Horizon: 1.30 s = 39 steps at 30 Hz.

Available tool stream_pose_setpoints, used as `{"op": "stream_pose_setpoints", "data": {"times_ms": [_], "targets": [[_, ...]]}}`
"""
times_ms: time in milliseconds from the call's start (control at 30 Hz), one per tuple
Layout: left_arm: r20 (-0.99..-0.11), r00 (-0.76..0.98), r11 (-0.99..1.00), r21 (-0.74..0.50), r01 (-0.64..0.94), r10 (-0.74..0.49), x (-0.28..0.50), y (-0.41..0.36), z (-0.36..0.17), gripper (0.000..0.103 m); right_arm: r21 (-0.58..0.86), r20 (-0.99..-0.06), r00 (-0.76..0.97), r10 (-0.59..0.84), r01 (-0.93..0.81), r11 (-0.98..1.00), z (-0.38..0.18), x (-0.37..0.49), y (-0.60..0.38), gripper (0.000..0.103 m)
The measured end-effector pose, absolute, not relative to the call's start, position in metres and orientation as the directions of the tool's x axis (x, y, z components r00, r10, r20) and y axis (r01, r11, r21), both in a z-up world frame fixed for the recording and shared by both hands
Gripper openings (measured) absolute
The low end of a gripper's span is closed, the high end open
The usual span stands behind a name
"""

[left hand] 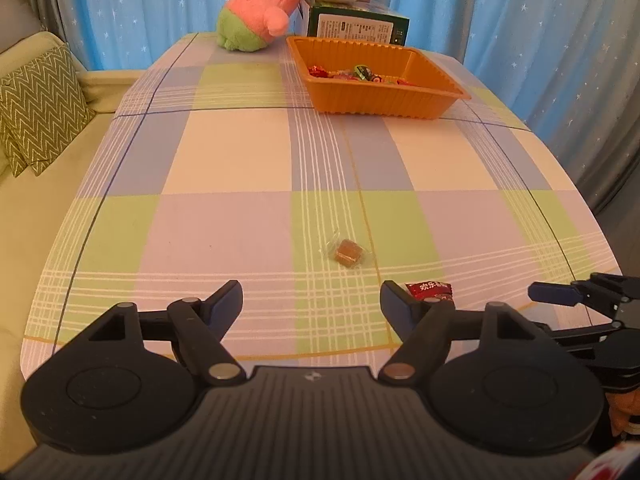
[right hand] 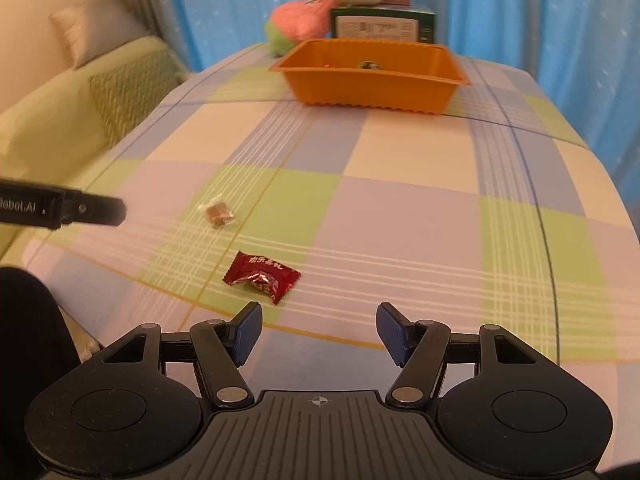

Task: Organize snacks
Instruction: 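Move both open tools back over the remaining candies on the table, then grasp the red wrapped candy with the right tool while the left tool grasps the small brown candy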

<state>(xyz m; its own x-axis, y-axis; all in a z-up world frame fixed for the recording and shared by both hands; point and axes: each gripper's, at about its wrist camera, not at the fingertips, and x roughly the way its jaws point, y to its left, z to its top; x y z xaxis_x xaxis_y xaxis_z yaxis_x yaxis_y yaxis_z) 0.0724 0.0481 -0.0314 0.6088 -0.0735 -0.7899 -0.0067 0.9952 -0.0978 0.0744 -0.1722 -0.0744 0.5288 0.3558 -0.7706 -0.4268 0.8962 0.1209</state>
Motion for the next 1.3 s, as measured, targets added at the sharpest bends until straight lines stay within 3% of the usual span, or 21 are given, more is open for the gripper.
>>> {"op": "stream_pose_setpoints", "data": {"times_ms": [933,1300], "targets": [[-0.812,0.578,0.991,-0.127,-0.031,-0.086,0.093,0.058,-0.047,0.074,0.04,-0.792,0.442,0.421,-0.651,0.758,-0.111,0.127,-0.124,0.062],[-0.813,0.573,0.99,-0.139,-0.023,-0.101,0.099,0.055,-0.049,0.074,0.066,-0.79,0.43,0.437,-0.649,0.758,-0.109,0.127,-0.127,0.027]]}}
